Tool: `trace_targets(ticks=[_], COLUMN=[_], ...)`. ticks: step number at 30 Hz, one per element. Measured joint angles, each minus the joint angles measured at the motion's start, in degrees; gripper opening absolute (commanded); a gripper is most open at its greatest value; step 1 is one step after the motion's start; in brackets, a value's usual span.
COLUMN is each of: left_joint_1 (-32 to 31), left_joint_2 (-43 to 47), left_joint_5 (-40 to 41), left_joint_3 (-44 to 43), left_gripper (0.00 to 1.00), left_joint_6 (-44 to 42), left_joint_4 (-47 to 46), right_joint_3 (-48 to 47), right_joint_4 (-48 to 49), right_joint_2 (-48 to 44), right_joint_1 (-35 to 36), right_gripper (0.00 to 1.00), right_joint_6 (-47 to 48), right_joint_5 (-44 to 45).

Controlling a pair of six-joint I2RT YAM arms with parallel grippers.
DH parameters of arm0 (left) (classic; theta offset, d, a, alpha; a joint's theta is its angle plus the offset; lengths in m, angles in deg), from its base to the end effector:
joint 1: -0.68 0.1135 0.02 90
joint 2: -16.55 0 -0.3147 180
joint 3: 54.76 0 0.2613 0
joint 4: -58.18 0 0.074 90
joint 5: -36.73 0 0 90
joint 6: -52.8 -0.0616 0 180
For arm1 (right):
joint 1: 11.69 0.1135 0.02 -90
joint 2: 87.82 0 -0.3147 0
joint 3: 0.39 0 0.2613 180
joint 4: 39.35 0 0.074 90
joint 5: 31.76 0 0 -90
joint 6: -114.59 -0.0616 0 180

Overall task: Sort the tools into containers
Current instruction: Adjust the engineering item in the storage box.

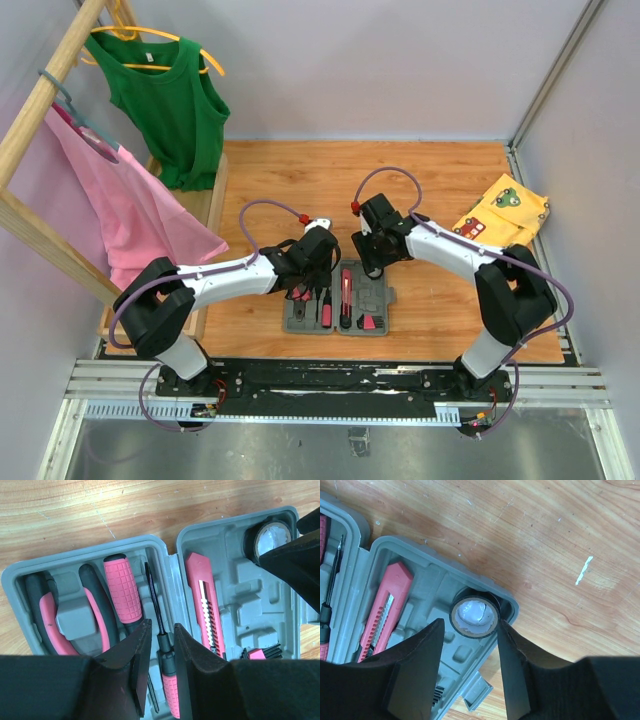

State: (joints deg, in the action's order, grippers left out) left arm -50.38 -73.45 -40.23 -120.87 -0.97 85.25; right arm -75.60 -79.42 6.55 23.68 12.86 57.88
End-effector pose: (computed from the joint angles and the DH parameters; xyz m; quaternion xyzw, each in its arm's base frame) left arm 0.2266 -0.2583 0.2183 0.0832 0.9335 -0.1517 0.3141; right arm 0.2935 0.2088 0.2250 -0.1983 0.9435 0.1088 0.2420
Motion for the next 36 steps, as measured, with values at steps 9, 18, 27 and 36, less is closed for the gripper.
trace_targets(ticks=[9,18,27,36], left_joint_1=[0.0,0.0,0.0,0.0], left_joint_2=[0.0,0.0,0.0,0.0], left_joint_5=[0.0,0.0,0.0,0.0], left_joint_3=[0.3,0.3,0.3,0.3], left_gripper=[0.29,0.29,0.29,0.28], left_joint_6=[0.0,0.0,0.0,0.0], left_joint_4=[0.0,-0.1,-0.1,-0.1], right_joint_3=[-0.2,-0.2,-0.2,-0.7], right_joint_4=[-0.2,-0.3,-0.3,-0.7], right_joint_2=[1.0,2.0,2.1,2.8], right_joint_1=[0.1,0.2,0.2,0.2], right_gripper=[0.47,0.45,0.43,0.43], right_joint_6=[0.2,0.3,0.3,0.3], right_joint_5=[0.4,0.6,0.7,0.9])
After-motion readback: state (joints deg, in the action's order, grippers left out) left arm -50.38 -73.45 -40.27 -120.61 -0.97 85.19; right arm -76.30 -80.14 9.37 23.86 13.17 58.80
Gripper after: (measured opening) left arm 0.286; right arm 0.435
